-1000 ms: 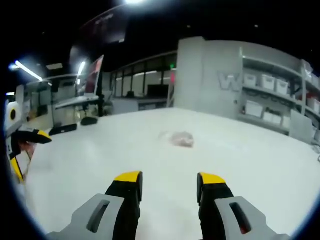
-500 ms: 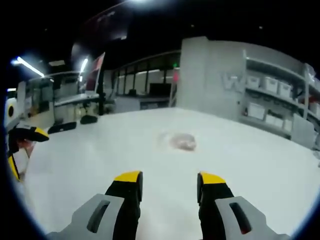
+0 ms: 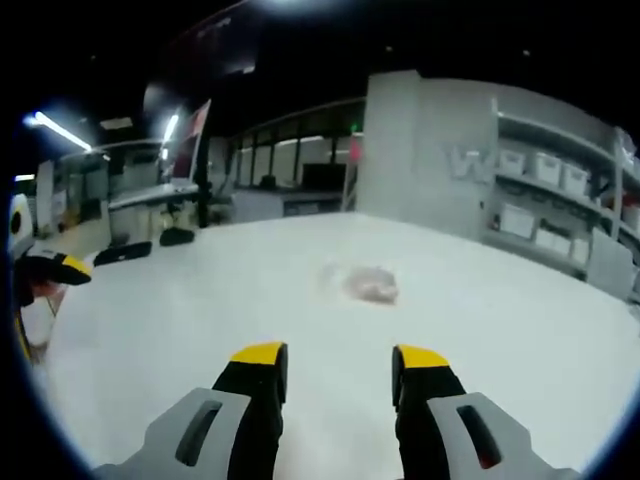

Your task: Open the resealable bag by pulling the two sides of the seal apart until the entire bag opening is separated and visibly accessible.

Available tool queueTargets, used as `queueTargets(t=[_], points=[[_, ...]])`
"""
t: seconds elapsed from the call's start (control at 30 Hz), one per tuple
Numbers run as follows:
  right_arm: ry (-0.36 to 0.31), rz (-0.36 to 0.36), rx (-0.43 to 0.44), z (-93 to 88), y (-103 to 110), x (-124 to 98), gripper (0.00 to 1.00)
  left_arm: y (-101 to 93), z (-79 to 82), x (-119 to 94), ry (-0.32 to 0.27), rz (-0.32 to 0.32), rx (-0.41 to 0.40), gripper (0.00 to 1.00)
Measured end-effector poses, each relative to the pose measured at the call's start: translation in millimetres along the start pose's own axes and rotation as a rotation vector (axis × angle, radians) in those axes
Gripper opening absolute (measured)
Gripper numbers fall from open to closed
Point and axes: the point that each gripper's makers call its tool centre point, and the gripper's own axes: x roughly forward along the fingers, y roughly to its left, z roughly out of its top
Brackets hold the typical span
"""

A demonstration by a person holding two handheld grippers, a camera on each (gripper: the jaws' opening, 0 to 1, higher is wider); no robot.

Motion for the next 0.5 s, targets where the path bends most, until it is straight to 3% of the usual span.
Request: queueTargets(t=[0.5], points=[[0.0,0.008,0.01,-0.2,-3.1,13.7,0.4,1.6,-4.3,-0.2,0.013,0.0,-0.005,0.83]])
